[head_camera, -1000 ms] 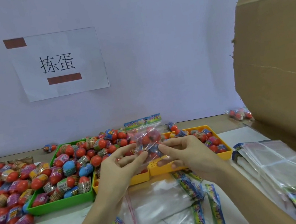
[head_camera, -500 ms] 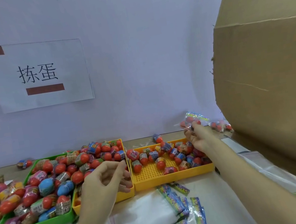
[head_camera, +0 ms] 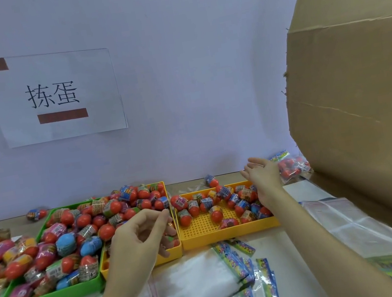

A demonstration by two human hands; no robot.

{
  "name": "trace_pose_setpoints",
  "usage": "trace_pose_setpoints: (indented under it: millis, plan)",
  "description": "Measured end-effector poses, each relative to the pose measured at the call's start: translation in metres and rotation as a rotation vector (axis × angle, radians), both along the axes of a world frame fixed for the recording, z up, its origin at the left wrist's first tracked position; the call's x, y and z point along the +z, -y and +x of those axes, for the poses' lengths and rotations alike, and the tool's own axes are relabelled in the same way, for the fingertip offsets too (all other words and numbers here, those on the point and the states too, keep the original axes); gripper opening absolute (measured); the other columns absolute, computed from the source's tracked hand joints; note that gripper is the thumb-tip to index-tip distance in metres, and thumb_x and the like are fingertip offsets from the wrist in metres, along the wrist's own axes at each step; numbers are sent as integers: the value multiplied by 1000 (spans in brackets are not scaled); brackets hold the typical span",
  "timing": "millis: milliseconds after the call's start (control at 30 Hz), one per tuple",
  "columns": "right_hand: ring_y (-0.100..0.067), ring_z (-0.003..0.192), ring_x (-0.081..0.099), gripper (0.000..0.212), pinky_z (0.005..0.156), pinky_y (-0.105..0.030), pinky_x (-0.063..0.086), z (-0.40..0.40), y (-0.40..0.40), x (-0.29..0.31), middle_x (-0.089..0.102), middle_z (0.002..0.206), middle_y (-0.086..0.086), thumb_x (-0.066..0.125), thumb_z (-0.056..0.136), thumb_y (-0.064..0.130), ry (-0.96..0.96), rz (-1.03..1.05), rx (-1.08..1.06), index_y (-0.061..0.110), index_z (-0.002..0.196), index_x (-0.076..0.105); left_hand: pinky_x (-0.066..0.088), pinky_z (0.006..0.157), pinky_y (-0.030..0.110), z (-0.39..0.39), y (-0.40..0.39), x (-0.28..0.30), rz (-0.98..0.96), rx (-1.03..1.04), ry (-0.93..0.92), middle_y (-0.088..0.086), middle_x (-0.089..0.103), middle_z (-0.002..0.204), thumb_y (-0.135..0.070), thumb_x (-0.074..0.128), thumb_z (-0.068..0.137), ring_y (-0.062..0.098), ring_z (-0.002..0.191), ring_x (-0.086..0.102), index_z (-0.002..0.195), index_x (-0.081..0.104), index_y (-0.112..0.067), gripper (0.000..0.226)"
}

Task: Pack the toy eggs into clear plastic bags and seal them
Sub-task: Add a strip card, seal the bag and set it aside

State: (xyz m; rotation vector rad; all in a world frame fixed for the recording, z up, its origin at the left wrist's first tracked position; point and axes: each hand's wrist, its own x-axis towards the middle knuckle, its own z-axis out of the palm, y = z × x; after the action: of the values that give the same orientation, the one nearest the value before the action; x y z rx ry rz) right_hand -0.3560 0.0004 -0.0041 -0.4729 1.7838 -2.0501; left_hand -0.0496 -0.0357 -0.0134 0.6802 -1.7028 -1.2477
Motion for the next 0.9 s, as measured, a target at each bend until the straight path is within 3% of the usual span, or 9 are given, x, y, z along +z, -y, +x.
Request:
trace_pose_setpoints:
  millis: [100, 200, 267, 400, 500, 567, 733, 900]
  plan:
    - [-20, 105, 74, 32, 88, -29, 62, 30, -14, 0, 74, 110, -5, 49, 102, -10, -331, 135, 32, 15, 107, 68, 59, 51, 29, 1, -1, -1, -43, 15, 49, 6, 76, 75, -41, 68, 90, 25, 62, 71, 86, 78, -23, 21]
    - [-11, 93, 73, 32, 80, -29, 62, 55, -29, -3, 75, 98, 7, 49, 104, 0, -586, 233, 79, 21, 98, 72, 54, 54, 21, 3, -2, -1, -197, 2, 198, -5, 75, 71, -46, 66, 91, 13, 59, 68, 88, 75, -27, 21]
    - [-2, 87, 71, 31, 71, -14, 56, 69, -37, -4, 74, 93, 13, 51, 104, 5, -711, 256, 123, 25, 96, 74, 48, 57, 16, 7, 1, -1, -371, -76, 361, -12, 72, 72, -54, 65, 90, 12, 62, 65, 90, 75, -31, 25]
    - [4, 83, 67, 30, 65, -9, 50, 84, -48, -6, 73, 91, 17, 55, 104, 7, -874, 266, 221, 27, 94, 75, 48, 65, 15, 11, 5, -1, -574, -399, 716, -23, 66, 94, -74, 69, 85, 7, 77, 61, 108, 76, -36, 45]
    - [2, 85, 66, 28, 70, -11, 50, 87, -50, -5, 73, 97, 16, 56, 104, 6, -946, 278, 253, 26, 95, 74, 51, 79, 19, 10, 0, -5, -610, -496, 880, -33, 47, 119, -82, 74, 76, 1, 95, 57, 121, 72, -42, 61]
    - [0, 85, 66, 28, 70, -15, 51, 90, -50, -5, 72, 99, 15, 55, 104, 6, -965, 285, 274, 25, 96, 74, 51, 84, 20, 8, -5, -6, -611, -521, 902, -34, 42, 123, -81, 77, 73, -2, 102, 54, 122, 71, -42, 63]
    - [-2, 87, 66, 28, 75, -14, 52, 96, -52, -2, 73, 98, 12, 56, 104, 4, -981, 278, 299, 23, 97, 75, 49, 89, 22, 4, -11, -1, -629, -549, 894, -25, 55, 122, -71, 79, 80, -2, 110, 49, 126, 71, -42, 55]
    - [3, 82, 63, 27, 70, -9, 44, 102, -53, -1, 72, 95, 12, 55, 104, 4, -988, 271, 341, 19, 99, 76, 40, 88, 7, 5, -13, 1, -626, -579, 829, -24, 63, 123, -54, 71, 97, -7, 114, 52, 121, 78, -37, 30]
